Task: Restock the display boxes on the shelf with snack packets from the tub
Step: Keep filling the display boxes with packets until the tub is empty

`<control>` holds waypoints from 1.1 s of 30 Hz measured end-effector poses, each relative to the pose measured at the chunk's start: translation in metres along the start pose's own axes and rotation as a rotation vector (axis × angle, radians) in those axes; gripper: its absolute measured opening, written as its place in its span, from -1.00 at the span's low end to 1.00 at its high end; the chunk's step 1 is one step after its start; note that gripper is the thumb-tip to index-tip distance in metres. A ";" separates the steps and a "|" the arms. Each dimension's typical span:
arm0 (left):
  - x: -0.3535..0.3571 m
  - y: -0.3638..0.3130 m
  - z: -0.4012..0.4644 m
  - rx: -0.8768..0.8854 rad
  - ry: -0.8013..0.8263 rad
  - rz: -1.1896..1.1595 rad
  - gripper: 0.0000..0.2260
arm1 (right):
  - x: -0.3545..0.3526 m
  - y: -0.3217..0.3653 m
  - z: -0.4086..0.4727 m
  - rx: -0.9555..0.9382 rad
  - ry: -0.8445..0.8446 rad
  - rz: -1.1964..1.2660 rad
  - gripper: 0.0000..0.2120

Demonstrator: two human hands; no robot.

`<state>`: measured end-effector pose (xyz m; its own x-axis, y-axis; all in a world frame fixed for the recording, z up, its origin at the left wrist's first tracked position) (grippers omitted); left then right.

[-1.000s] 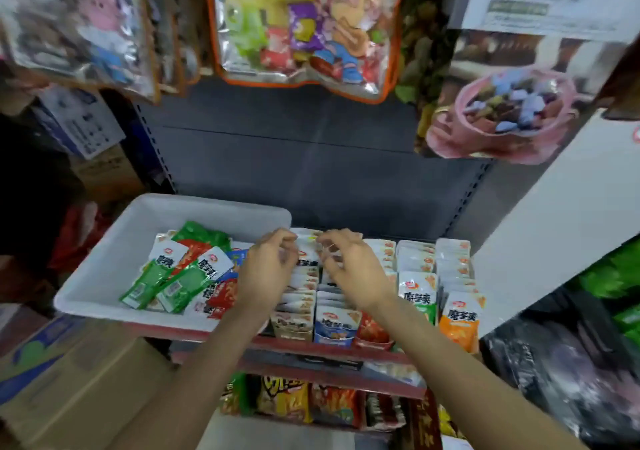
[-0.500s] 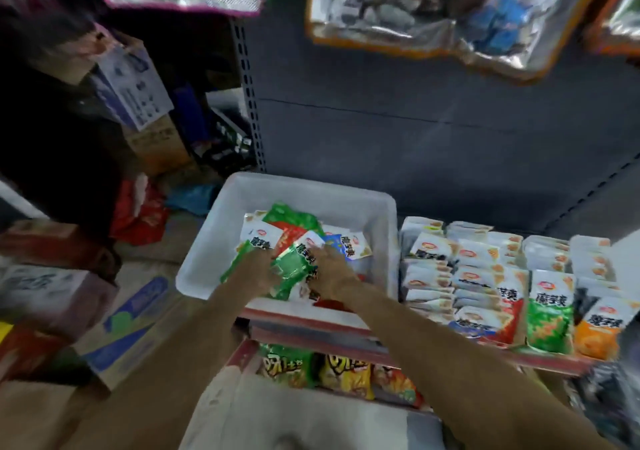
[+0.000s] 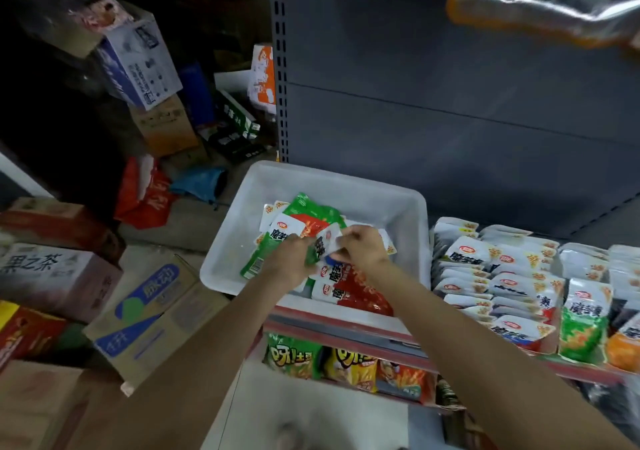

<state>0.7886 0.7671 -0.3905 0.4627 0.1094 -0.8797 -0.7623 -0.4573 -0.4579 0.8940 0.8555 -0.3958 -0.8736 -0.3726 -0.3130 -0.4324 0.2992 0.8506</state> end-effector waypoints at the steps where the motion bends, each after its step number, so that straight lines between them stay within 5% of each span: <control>1: -0.008 -0.004 -0.001 0.016 -0.081 -0.016 -0.64 | -0.003 0.008 -0.003 -0.017 -0.003 0.073 -0.83; 4: -0.031 -0.012 -0.005 -0.010 -0.322 -0.088 -0.84 | -0.019 0.028 -0.017 -0.162 -0.016 0.141 -0.94; 7: -0.044 -0.029 -0.018 0.028 -0.436 -0.262 -0.87 | -0.045 0.039 -0.028 -0.388 -0.028 -0.014 -0.69; 11: -0.044 -0.077 -0.033 0.138 -0.336 -0.555 -0.85 | -0.083 0.044 -0.037 -0.471 -0.043 -0.037 -0.64; 14: -0.039 -0.111 -0.032 0.117 -0.331 -0.628 -0.93 | -0.123 0.050 -0.040 -0.508 -0.140 -0.035 -0.66; 20: -0.006 -0.197 -0.025 0.158 -0.236 -0.744 -0.76 | -0.223 0.041 -0.049 -0.536 -0.252 0.045 -0.70; 27: 0.053 -0.309 -0.032 0.277 -0.080 -0.736 -0.65 | -0.357 -0.004 -0.049 -0.444 -0.417 0.142 -0.80; 33: 0.100 -0.372 -0.041 0.303 0.045 -0.634 -0.52 | -0.417 -0.046 -0.026 -0.379 -0.307 0.012 -0.80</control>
<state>1.1372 0.9121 -0.3029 0.8729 0.2336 -0.4284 -0.4289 -0.0511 -0.9019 1.2839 0.9741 -0.2930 -0.9283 -0.0778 -0.3635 -0.3596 -0.0601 0.9312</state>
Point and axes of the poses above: each hand's wrist, its own z-axis towards the middle knuckle, its own x-axis out of the palm, y = z × x, the point moved 5 cm from there along z, towards the middle knuckle, and after that the axes turned 12 degrees about -y, right-handed, at the moved point
